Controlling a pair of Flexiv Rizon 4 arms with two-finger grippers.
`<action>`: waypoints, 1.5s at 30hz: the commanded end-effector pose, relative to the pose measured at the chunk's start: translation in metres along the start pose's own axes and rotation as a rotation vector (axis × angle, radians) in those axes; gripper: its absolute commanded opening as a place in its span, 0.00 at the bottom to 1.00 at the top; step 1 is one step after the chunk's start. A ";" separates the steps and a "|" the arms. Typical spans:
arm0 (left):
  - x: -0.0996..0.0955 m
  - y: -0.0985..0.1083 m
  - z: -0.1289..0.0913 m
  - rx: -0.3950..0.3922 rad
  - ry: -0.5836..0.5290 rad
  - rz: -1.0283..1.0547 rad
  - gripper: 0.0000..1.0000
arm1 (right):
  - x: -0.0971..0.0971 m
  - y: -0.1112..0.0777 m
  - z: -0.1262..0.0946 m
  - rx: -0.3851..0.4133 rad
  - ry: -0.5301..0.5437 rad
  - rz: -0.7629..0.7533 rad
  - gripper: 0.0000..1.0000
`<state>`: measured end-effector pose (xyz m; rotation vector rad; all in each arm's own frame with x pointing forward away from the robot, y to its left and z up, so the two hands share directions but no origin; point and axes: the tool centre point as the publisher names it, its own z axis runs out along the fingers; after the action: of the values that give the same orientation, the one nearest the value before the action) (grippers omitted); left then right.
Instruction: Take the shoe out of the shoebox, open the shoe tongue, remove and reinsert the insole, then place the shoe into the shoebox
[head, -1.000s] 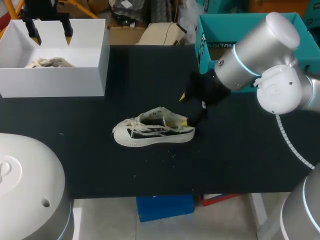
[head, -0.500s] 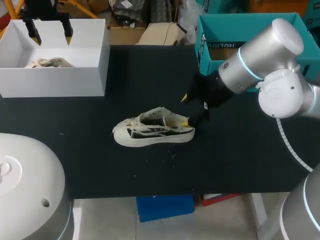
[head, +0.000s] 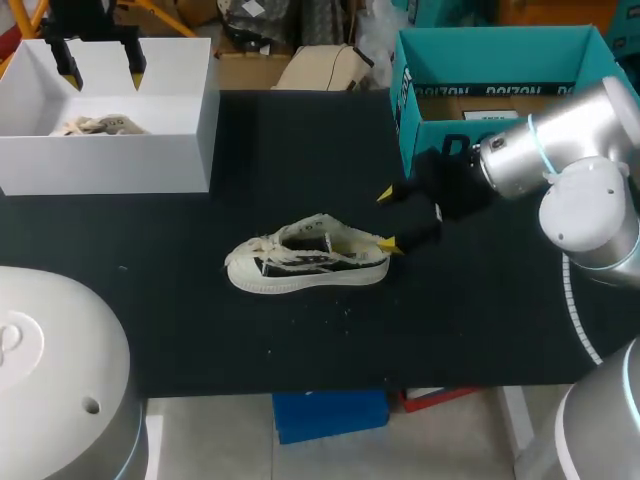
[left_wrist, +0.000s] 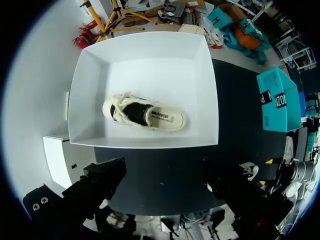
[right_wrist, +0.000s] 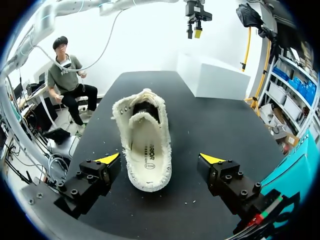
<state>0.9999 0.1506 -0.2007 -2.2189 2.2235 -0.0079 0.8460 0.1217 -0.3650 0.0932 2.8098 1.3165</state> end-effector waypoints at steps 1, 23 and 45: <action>0.000 0.000 0.000 -0.001 -0.001 -0.001 1.00 | 0.003 -0.006 0.005 -0.006 -0.012 -0.002 1.00; 0.000 0.000 0.000 -0.001 -0.001 -0.001 1.00 | 0.003 -0.043 0.039 -0.126 -0.008 0.057 1.00; 0.000 0.000 0.000 -0.001 -0.001 -0.001 1.00 | 0.014 -0.037 0.068 -0.154 0.033 0.070 1.00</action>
<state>0.9999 0.1506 -0.2007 -2.2189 2.2236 -0.0079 0.8307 0.1446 -0.4332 0.1678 2.7424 1.5570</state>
